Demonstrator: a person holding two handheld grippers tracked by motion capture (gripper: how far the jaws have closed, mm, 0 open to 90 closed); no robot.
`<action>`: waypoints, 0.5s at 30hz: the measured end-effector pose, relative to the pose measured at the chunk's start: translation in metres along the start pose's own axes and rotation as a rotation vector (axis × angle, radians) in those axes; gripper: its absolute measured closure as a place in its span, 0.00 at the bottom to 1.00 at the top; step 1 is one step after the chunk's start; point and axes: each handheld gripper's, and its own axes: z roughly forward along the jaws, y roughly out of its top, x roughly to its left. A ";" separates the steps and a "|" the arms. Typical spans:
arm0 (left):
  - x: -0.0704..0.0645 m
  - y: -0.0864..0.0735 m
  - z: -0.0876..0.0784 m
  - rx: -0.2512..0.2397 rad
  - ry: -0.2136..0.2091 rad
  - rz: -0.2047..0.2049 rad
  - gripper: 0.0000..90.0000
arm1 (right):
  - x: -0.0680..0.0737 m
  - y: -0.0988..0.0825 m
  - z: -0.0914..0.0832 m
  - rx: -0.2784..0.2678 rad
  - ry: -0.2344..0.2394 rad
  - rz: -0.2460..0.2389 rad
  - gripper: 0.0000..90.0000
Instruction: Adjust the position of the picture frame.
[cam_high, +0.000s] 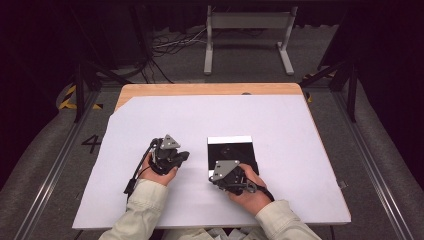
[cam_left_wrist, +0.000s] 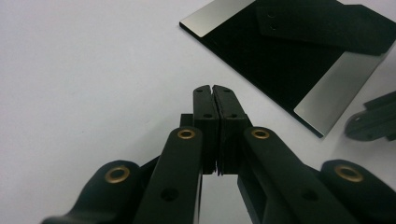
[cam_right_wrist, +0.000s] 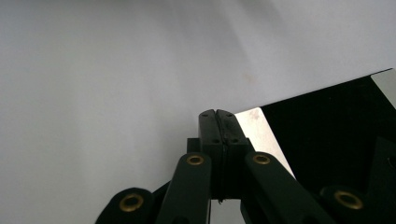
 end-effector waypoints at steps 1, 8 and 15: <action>0.000 0.000 -0.001 -0.003 -0.001 0.018 0.98 | -0.001 0.001 -0.004 -0.012 0.004 0.010 1.00; -0.006 -0.001 -0.011 -0.022 -0.032 0.104 0.95 | -0.013 0.004 -0.042 -0.077 -0.021 0.049 1.00; -0.009 -0.001 -0.015 -0.021 -0.071 0.143 0.91 | -0.022 0.002 -0.070 -0.113 -0.029 0.077 1.00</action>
